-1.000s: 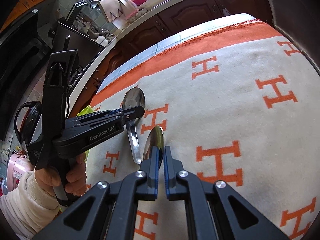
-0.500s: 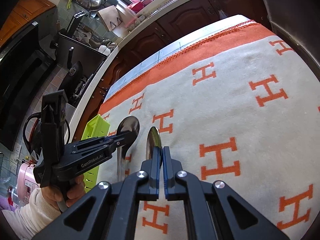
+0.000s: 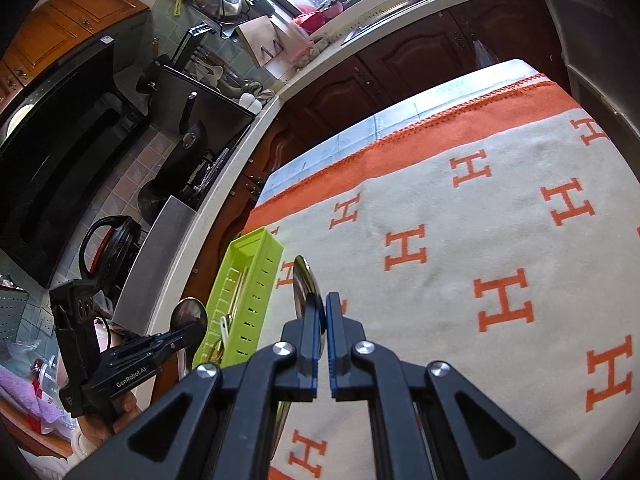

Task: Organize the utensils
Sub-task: 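Carry the large spoon into the green tray and open the left gripper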

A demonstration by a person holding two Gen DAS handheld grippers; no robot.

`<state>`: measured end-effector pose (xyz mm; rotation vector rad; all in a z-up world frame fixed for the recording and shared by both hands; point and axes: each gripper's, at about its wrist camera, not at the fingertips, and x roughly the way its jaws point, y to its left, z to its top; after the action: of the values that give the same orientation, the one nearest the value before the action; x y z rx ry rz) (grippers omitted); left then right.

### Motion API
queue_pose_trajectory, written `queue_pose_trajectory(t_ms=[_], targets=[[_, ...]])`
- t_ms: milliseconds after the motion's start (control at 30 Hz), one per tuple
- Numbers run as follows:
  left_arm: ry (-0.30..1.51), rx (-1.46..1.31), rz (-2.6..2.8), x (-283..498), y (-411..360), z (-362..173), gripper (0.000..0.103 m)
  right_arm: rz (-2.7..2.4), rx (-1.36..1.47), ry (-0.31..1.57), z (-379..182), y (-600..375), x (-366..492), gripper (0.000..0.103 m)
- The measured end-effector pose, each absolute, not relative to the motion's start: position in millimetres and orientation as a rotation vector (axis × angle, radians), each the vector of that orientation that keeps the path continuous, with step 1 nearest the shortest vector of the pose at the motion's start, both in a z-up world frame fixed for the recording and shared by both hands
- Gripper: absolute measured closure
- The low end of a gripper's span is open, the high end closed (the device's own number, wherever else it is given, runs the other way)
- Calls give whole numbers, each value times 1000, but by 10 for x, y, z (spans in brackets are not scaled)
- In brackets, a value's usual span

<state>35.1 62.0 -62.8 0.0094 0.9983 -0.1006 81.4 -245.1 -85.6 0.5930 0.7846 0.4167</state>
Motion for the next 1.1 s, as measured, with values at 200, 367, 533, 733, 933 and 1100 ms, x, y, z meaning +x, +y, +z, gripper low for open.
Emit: queue_pose_trajectory(t_ms=[200, 367, 533, 733, 933, 1100], targets=[[991, 46, -9, 283, 1004, -685, 99, 483, 543, 753, -556, -2113, 772, 100], [1035, 65, 35, 459, 1182, -961, 99, 515, 524, 757, -455, -1854, 770, 100], [1048, 56, 38, 604, 1283, -1161, 97, 526, 500, 785, -420, -1624, 821, 100], [999, 35, 31, 599, 1363, -1093, 64, 529, 463, 808, -351, -1362, 948, 100], [935, 41, 66, 479, 1452, -904, 46, 536, 436, 839, -332, -1070, 1233, 100], [892, 5, 118, 388, 1622, -766, 34, 533, 405, 890, -442, -797, 1517, 100]])
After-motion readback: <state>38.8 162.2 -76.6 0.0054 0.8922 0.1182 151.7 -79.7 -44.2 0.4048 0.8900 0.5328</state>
